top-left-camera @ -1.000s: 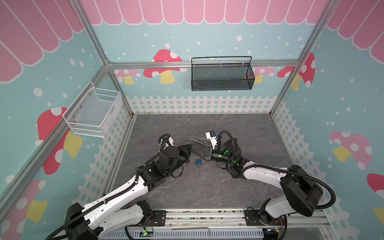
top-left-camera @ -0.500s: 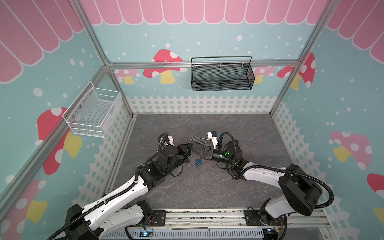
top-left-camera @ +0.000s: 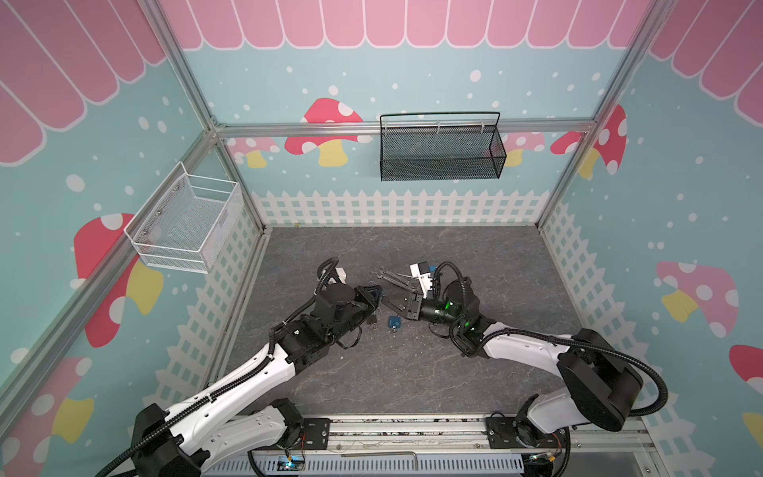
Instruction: Unlock with the key
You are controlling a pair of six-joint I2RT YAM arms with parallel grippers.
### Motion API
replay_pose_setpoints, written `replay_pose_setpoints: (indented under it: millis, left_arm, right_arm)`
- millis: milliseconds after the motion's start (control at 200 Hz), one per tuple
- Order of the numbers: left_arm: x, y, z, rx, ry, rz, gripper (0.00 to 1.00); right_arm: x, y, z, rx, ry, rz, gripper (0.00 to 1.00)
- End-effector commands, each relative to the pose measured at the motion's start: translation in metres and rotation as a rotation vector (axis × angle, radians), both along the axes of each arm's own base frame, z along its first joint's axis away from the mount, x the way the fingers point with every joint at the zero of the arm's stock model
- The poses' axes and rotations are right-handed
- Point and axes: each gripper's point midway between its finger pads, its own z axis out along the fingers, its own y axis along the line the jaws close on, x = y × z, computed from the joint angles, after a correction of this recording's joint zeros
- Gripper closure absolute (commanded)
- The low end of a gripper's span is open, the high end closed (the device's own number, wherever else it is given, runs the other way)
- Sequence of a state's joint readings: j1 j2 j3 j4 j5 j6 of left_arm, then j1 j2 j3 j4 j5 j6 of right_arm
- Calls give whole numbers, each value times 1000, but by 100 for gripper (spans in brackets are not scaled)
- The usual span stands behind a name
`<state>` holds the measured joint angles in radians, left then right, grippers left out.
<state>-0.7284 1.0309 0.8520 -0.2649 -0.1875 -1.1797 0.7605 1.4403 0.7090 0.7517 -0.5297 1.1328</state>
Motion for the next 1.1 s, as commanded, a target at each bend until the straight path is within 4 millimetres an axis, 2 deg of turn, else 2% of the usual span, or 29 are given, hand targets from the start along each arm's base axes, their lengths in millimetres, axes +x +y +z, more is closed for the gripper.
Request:
replay_pose_setpoints:
  millis: [0,50,110,160,225,410,565,680,870,1096]
  left_arm:
    - [5,28,-5,253,-37,35,100]
    - [6,30,-6,333,-69,-1,100]
    - [6,30,-14,423,-91,-50,100]
    - [6,24,-20,478,-131,-115,100]
    - [5,13,-28,520,-211,-208,100]
    - [-1,-22,-38,602,-418,-434,100]
    - [-1,-37,-40,631,-489,-486,100]
    - [-3,-48,-43,615,-531,-523,100]
    - [-5,-58,-46,641,-545,-562,100]
    - [-5,-56,-46,661,-546,-552,100]
  right_arm:
    - [-4,-13,-3,-177,-155,-33,65]
    - [-2,-21,-2,-216,-189,-53,61]
    - [2,-32,-2,-291,-211,-84,53]
    - [10,-43,-6,-378,-206,-117,48]
    - [14,-50,-11,-464,-205,-104,46]
    - [20,-49,-14,-629,-233,-18,42]
    - [27,-40,-28,-723,-213,50,41]
    - [39,-40,-23,-761,-228,19,39]
    - [51,-38,-25,-817,-231,13,39]
    - [63,-52,-33,-938,-230,-25,39]
